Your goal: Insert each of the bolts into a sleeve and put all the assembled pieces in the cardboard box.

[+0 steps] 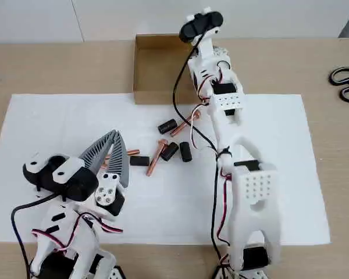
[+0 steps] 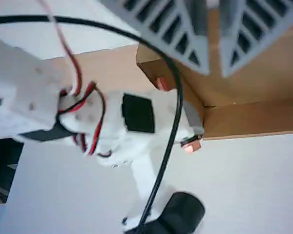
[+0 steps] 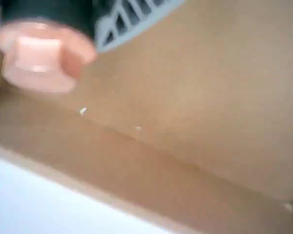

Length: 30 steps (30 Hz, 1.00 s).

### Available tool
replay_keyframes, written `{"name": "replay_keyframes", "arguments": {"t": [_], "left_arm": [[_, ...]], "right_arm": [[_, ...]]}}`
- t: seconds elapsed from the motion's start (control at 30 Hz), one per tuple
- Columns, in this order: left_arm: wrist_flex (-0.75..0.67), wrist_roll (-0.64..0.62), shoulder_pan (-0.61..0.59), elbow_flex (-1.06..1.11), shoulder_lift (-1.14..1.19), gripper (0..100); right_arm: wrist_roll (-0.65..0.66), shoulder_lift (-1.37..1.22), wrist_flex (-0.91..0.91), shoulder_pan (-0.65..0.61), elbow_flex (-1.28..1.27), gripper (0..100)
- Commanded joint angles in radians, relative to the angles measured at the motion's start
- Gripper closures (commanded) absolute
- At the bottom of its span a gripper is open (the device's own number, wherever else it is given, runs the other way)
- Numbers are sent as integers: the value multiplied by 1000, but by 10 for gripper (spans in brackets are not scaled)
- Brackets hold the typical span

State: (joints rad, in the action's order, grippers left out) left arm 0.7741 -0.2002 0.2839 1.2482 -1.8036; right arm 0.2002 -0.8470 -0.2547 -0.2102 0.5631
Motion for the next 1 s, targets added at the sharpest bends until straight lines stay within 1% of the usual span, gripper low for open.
{"name": "replay_keyframes", "arguments": {"t": [0.0,0.07,0.1,0.17,0.23,0.3,0.37,0.47,0.6,0.83,0.97], "left_arm": [[5,8,-6,2,-9,993],[5,8,-6,2,-9,993],[5,8,-6,2,-9,993],[5,8,-6,2,-9,993],[5,8,-6,2,-9,993],[5,6,-6,4,-9,993],[3,6,-6,4,-9,993],[2,6,-6,4,-9,993],[2,6,-6,4,-9,993],[2,5,-6,4,-9,993],[2,5,-6,4,-9,993]], "right_arm": [[5,-65,33,8,167,994],[6,-110,25,8,224,986],[6,-127,24,7,250,964],[6,-145,13,7,281,880],[6,-154,-36,4,305,789],[6,-156,-82,4,319,733],[3,-151,-94,7,322,733],[2,-147,-97,7,325,763],[2,-136,-151,-4,411,799],[0,-16,-420,-24,638,806],[0,48,-631,-33,767,806]]}}
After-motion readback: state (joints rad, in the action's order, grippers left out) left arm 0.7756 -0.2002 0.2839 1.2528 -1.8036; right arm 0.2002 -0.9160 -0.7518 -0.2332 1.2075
